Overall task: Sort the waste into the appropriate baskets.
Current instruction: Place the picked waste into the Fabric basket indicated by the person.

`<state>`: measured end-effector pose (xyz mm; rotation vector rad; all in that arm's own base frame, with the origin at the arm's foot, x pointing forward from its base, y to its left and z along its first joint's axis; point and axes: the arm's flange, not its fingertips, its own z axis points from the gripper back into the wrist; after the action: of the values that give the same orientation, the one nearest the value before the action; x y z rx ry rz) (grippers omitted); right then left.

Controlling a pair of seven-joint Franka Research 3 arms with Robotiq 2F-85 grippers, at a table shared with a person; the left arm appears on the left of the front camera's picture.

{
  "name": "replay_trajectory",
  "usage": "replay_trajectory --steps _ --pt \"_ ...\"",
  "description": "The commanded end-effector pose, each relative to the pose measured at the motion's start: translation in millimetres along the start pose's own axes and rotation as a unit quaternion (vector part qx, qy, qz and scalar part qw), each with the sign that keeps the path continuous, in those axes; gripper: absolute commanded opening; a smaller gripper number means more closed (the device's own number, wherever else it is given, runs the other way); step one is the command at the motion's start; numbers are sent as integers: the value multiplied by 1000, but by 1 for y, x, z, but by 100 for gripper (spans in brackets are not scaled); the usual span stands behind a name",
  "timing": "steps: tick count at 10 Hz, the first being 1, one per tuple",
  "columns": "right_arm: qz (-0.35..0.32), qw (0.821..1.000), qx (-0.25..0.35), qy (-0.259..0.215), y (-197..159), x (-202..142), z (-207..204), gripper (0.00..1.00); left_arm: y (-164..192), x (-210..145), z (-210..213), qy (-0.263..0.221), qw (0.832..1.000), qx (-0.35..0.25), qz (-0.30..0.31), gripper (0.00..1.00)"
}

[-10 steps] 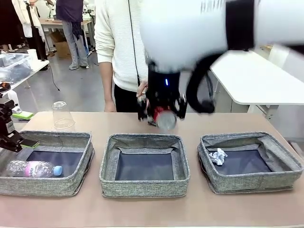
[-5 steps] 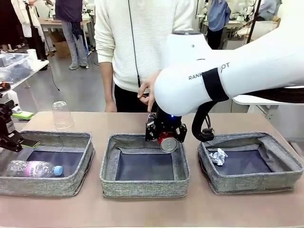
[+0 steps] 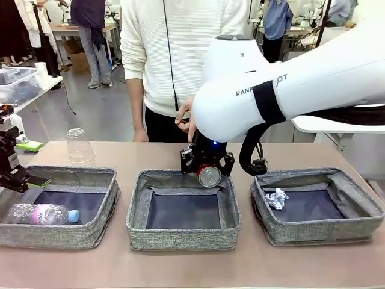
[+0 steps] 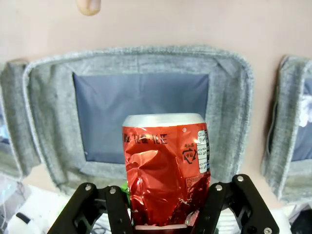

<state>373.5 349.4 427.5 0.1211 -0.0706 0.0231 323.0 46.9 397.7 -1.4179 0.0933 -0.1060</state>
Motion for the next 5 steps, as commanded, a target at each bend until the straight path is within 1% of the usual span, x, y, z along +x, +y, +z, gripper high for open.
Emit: replay_trajectory --steps 1,3,4,5 --pt "11 1000 17 5 -3 0 3 100 -1 -2 1 1 1000 6 -2 100" --pt "10 1000 17 5 -4 0 2 100 -1 -2 1 1 1000 6 -2 100" --pt "9 1000 15 3 -4 0 3 93 -1 -2 1 1 1000 6 -2 100" --pt "8 1000 14 3 -4 0 3 100 -1 -2 1 1 1000 6 -2 100"
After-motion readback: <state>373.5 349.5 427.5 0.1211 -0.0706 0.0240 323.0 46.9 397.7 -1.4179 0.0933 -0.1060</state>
